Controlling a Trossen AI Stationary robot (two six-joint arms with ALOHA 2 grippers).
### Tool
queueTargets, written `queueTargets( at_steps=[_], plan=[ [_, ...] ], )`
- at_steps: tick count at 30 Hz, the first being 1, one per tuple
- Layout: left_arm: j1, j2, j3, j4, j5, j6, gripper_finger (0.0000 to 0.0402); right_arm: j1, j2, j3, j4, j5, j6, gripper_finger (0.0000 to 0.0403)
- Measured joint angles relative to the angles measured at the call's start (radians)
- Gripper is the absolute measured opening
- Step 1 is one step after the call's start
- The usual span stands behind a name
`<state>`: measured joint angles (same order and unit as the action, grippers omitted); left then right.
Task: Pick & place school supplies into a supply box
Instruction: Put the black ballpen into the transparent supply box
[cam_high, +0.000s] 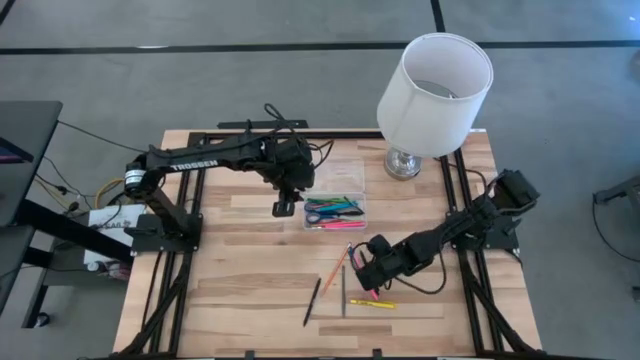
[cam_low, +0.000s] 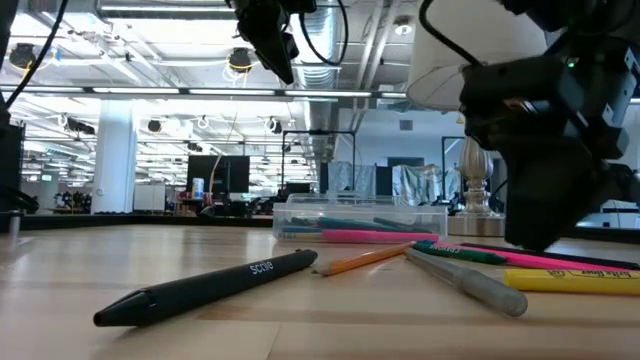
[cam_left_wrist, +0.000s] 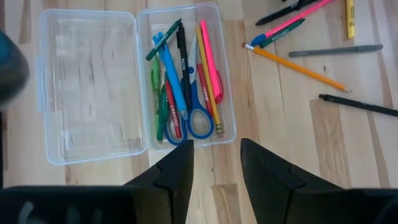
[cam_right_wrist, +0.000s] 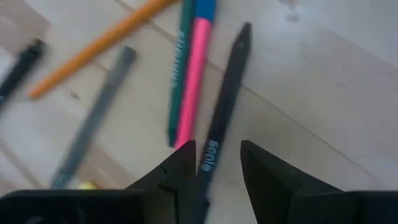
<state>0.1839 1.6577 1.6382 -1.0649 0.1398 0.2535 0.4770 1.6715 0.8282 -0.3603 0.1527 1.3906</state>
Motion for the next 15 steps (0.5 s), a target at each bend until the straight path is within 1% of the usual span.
queueTargets(
  at_steps=[9, 15],
  plan=[
    [-0.003, 0.0, 0.0, 0.0, 0.011, -0.025, 0.0126, 0.005, 0.02, 0.008, -0.036, -0.018, 0.031, 0.0118],
    [-0.017, 0.0, 0.0, 0.0, 0.011, -0.032, 0.0126, 0.005, 0.02, 0.011, -0.126, -0.057, 0.075, 0.0118]
  ],
)
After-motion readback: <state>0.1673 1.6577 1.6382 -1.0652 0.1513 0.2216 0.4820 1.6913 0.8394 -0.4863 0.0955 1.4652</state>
